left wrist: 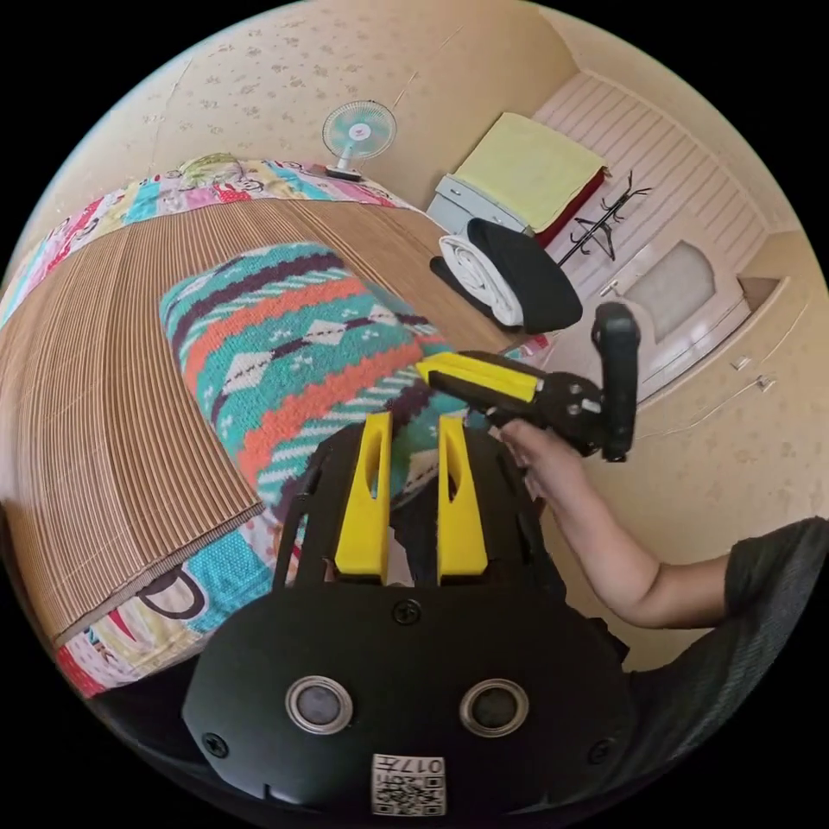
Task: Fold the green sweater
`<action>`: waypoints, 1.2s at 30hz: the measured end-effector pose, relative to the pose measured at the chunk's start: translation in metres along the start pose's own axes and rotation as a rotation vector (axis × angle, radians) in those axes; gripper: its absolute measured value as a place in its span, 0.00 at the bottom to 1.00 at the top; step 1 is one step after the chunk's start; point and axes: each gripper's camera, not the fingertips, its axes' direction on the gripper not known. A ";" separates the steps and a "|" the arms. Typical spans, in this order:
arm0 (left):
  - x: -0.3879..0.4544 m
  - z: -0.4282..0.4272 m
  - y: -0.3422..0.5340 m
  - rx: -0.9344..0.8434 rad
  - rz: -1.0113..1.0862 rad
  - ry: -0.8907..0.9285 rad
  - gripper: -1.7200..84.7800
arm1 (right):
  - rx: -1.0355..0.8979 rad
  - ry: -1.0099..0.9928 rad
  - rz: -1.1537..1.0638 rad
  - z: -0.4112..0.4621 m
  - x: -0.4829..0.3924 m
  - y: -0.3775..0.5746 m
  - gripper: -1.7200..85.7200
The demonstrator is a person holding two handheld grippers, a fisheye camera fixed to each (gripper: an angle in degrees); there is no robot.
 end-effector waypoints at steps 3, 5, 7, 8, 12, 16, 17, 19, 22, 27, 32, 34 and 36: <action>-0.029 -0.046 0.024 0.191 -0.047 -0.011 0.09 | -0.002 -0.206 0.185 0.000 0.039 0.010 0.07; -0.054 -0.060 0.032 0.229 -0.136 -0.077 0.11 | -0.020 -0.285 0.231 0.002 0.054 0.009 0.07; -0.082 -0.061 0.030 0.189 -0.245 -0.092 0.16 | -0.069 -0.329 0.238 -0.003 0.068 -0.006 0.09; -0.102 -0.057 0.026 0.143 -0.310 -0.076 0.22 | -0.067 -0.322 0.236 -0.006 0.071 -0.010 0.10; -0.151 -0.035 0.015 0.070 -0.417 -0.002 0.31 | 0.033 -0.223 0.256 -0.021 0.105 -0.027 0.21; -0.176 -0.015 0.006 0.013 -0.455 0.100 0.31 | -0.204 -0.454 0.280 0.041 0.159 -0.038 0.29; -0.181 -0.009 0.003 -0.020 -0.456 0.118 0.31 | -0.232 -0.472 0.274 0.050 0.163 -0.037 0.29; -0.185 -0.003 0.000 -0.052 -0.441 0.126 0.31 | -0.258 -0.582 0.306 0.069 0.177 -0.026 0.30; -0.199 -0.001 0.000 -0.044 -0.445 0.241 0.28 | -0.235 -0.771 0.363 0.078 0.183 -0.012 0.27; -0.224 -0.022 0.006 -0.054 -0.473 0.343 0.26 | -0.222 -0.898 0.389 0.080 0.171 -0.002 0.22; -0.227 -0.131 0.017 0.063 -0.414 0.255 0.24 | -0.159 -1.004 0.204 0.054 0.093 -0.032 0.18; -0.232 -0.193 0.026 0.134 -0.408 0.201 0.23 | -0.132 -1.073 0.087 0.043 0.030 -0.060 0.17; -0.230 -0.295 0.039 0.245 -0.366 0.090 0.23 | -0.106 -1.118 0.004 0.032 -0.025 -0.086 0.16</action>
